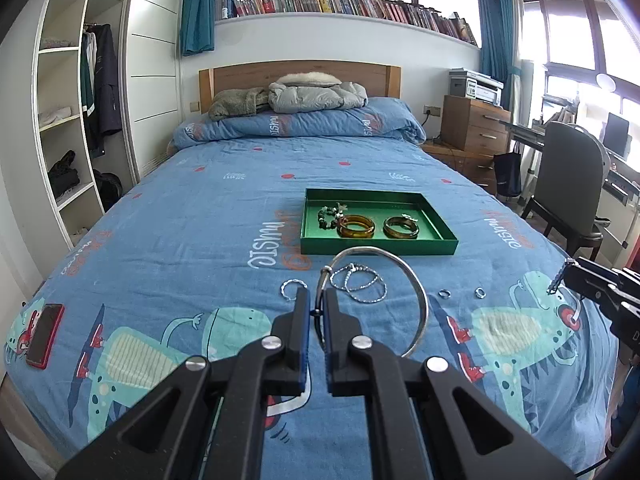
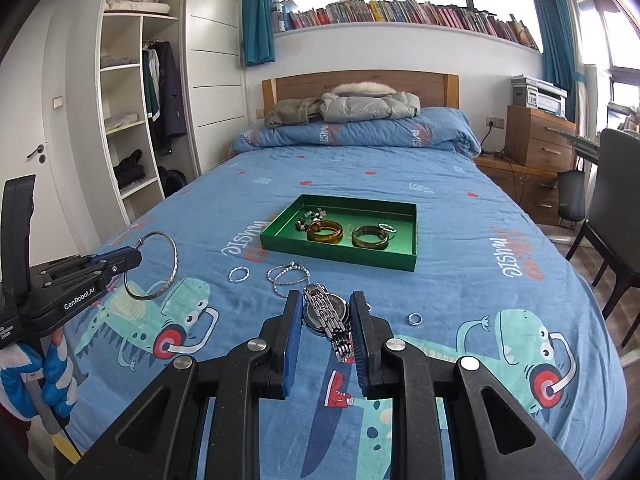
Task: Organize jewelry
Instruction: 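Carry the silver bangle with the left tool while the right tool carries the watch into the tray, then open both tools to drop the bangle and watch into the green tray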
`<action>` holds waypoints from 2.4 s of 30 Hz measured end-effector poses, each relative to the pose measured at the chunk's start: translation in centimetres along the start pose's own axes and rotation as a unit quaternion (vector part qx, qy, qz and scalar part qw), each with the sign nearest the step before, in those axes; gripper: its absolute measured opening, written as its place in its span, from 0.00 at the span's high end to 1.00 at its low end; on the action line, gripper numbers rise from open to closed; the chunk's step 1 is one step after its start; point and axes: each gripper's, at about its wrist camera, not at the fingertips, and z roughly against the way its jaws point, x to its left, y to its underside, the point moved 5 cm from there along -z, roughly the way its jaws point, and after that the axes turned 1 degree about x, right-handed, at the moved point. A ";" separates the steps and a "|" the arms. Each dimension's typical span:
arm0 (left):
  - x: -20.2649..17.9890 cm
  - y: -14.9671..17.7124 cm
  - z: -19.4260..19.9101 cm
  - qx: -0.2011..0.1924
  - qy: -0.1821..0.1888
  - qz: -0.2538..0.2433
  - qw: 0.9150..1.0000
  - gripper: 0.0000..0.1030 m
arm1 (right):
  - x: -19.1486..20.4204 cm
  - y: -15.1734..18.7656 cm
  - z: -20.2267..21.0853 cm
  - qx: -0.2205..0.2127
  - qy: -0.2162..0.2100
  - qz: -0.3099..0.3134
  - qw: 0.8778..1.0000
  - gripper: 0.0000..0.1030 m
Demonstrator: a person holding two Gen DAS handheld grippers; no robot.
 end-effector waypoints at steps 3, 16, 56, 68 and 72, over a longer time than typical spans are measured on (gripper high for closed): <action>-0.5 -1.4 -0.5 -0.006 0.001 -0.002 1.000 0.95 | -0.5 -0.9 -0.3 -0.006 0.004 -0.001 1.000 0.77; -2.2 -8.2 -7.2 -0.015 0.007 -0.011 1.000 0.95 | -3.5 -7.2 -4.5 -0.027 0.020 0.006 0.999 0.77; -2.9 -10.3 -43.3 0.211 -0.024 0.030 0.977 0.94 | -13.5 -8.0 -40.5 0.212 0.038 -0.064 0.974 0.76; -1.7 -13.6 -35.5 0.125 -0.024 0.013 0.992 0.74 | -12.4 -10.1 -35.3 0.156 0.026 -0.071 0.985 0.50; -0.7 -14.3 -30.5 0.092 -0.028 0.016 0.995 0.61 | -11.6 -11.0 -31.2 0.125 0.027 -0.071 0.989 0.47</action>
